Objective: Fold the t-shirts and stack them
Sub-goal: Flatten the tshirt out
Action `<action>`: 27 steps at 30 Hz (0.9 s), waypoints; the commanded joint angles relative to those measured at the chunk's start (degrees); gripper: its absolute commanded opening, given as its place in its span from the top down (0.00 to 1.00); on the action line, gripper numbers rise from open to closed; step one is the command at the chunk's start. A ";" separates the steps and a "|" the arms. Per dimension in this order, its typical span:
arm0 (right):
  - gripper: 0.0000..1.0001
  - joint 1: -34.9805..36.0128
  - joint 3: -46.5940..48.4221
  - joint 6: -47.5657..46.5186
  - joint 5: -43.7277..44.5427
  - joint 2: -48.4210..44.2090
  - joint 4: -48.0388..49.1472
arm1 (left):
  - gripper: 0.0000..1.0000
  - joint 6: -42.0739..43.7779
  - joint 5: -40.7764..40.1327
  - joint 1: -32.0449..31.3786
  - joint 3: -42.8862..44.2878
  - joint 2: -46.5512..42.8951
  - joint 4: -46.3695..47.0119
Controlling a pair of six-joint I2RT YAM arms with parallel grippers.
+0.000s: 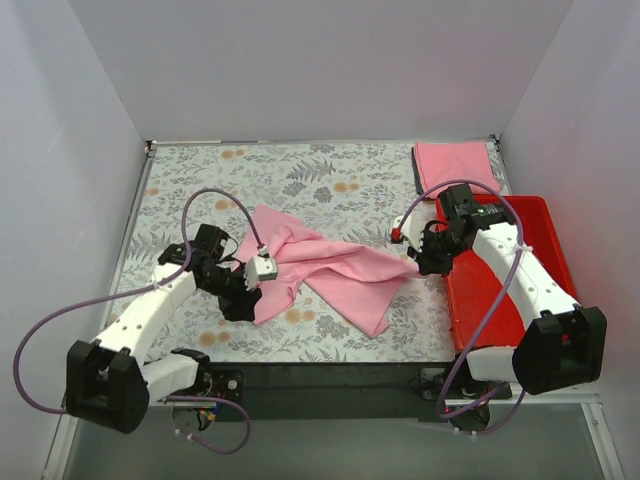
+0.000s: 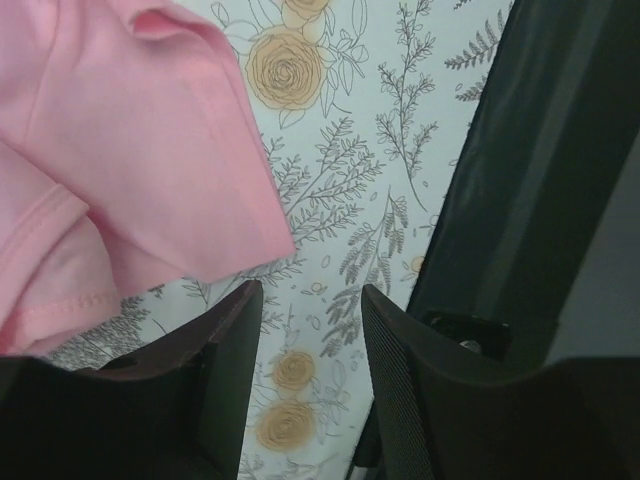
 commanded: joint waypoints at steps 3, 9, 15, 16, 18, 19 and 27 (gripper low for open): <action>0.99 0.44 0.56 -0.36 -0.70 1.08 -0.99 | 0.54 13.92 -1.73 -2.15 -6.53 -7.57 11.31; 0.99 0.52 1.00 0.35 -0.53 1.96 -1.08 | 0.53 26.16 -1.29 -2.33 -12.43 -8.63 15.36; 0.99 0.44 1.26 0.53 0.26 2.58 -1.08 | 0.53 35.14 -1.03 -2.41 -17.71 -10.21 16.68; 0.99 0.52 1.26 0.53 0.26 2.67 -1.16 | 0.53 35.23 -0.85 -2.33 -18.15 -10.30 17.73; 0.99 0.52 1.18 0.61 0.35 2.93 -1.08 | 0.53 35.75 -0.67 -2.41 -19.46 -10.65 19.14; 0.99 0.52 1.18 0.70 0.18 3.02 -1.08 | 0.53 35.84 -0.76 -2.50 -19.99 -10.65 20.45; 0.99 0.52 1.00 0.96 0.18 3.90 -1.08 | 0.54 36.29 -1.11 -3.73 -22.37 -8.72 24.68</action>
